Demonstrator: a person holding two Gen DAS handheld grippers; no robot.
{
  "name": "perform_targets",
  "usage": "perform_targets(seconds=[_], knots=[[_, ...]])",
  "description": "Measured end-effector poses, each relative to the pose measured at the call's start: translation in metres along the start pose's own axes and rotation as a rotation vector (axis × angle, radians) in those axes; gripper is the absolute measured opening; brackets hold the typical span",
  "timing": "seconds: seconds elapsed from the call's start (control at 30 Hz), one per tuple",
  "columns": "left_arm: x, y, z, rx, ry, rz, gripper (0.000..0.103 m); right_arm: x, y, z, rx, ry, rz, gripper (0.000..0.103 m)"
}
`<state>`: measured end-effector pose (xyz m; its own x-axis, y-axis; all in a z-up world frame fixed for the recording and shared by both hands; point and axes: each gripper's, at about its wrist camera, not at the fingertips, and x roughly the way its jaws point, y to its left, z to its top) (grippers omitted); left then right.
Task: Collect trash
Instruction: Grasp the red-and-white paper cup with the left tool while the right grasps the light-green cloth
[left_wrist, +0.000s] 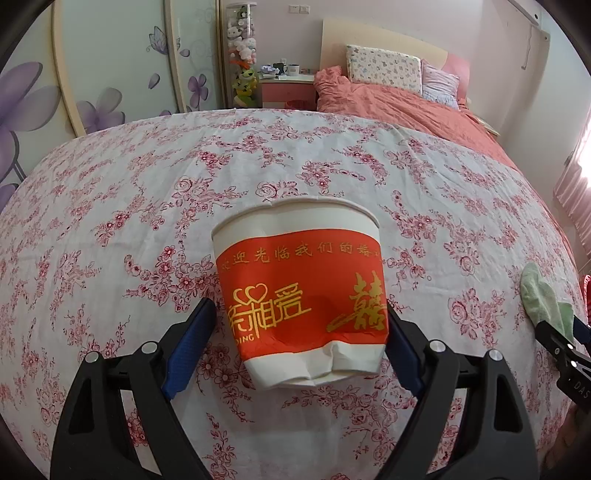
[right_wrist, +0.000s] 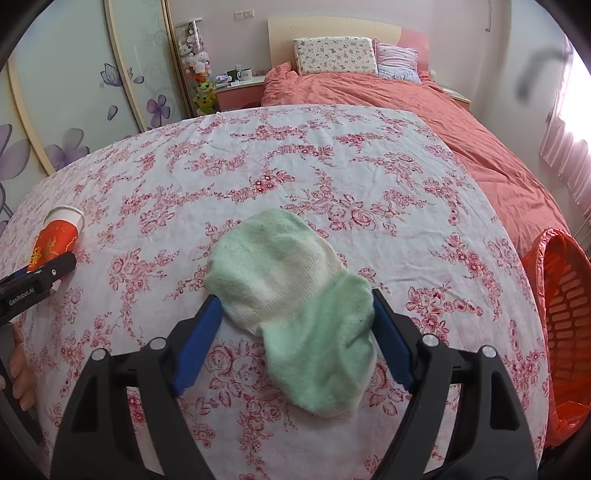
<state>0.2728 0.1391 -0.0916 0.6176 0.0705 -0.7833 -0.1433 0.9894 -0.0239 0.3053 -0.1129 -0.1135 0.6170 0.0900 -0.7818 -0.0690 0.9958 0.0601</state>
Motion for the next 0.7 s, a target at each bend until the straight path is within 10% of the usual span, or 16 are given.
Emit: perform_targets(seconds=[0.37,0.6,0.7], knots=[[0.002,-0.009,0.003,0.053,0.005,-0.003,0.083,-0.002,0.001,0.001,0.008,-0.009,-0.004,0.073],[0.003,-0.014,0.005,0.056,-0.001,0.011,0.074,-0.006,-0.010,0.002,0.055,-0.032,0.030,0.025],[0.003,-0.017,0.004,0.068,0.000,0.013,0.074,-0.007,-0.012,0.002,0.059,-0.032,0.050,0.027]])
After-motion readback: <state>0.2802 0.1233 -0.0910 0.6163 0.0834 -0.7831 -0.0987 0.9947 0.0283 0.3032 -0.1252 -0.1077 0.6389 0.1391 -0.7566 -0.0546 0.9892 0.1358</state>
